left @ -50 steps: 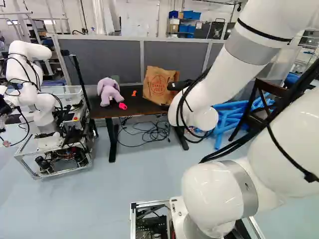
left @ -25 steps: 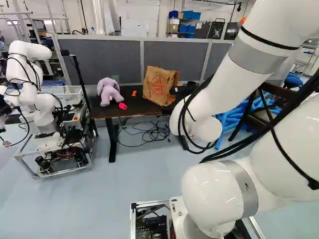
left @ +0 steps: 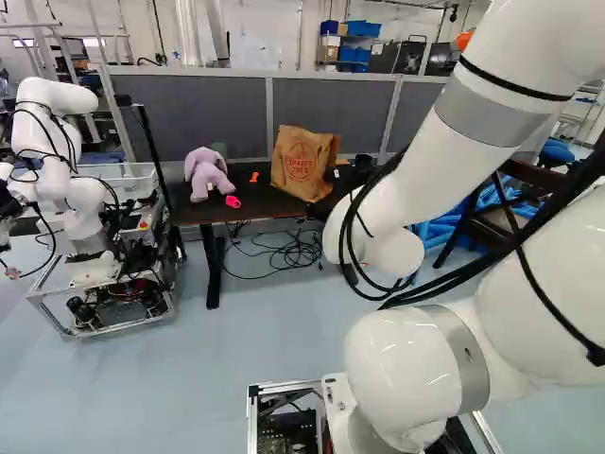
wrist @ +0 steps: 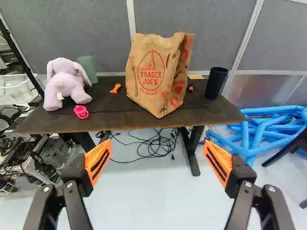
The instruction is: Pick up the bag on the ground and place it on the table
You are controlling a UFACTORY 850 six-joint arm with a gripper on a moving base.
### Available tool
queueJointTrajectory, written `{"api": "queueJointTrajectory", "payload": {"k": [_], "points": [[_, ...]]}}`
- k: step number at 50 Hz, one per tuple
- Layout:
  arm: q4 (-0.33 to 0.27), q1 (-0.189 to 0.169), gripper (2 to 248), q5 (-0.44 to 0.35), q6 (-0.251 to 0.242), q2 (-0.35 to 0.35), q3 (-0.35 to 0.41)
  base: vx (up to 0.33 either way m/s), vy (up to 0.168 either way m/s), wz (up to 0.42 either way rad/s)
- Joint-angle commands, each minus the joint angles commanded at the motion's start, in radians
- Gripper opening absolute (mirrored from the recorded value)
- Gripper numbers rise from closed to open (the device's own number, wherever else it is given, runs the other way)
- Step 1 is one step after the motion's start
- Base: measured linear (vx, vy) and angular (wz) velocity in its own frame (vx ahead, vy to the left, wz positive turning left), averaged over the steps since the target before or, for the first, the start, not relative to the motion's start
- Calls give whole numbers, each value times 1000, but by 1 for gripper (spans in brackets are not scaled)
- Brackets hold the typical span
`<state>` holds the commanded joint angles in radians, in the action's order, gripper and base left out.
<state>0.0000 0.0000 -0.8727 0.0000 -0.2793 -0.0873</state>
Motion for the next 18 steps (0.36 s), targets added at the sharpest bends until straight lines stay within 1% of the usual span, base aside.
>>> {"api": "queueJointTrajectory", "payload": {"k": [18], "points": [[0,0,247,0,0,0,0,0,0,0]]}}
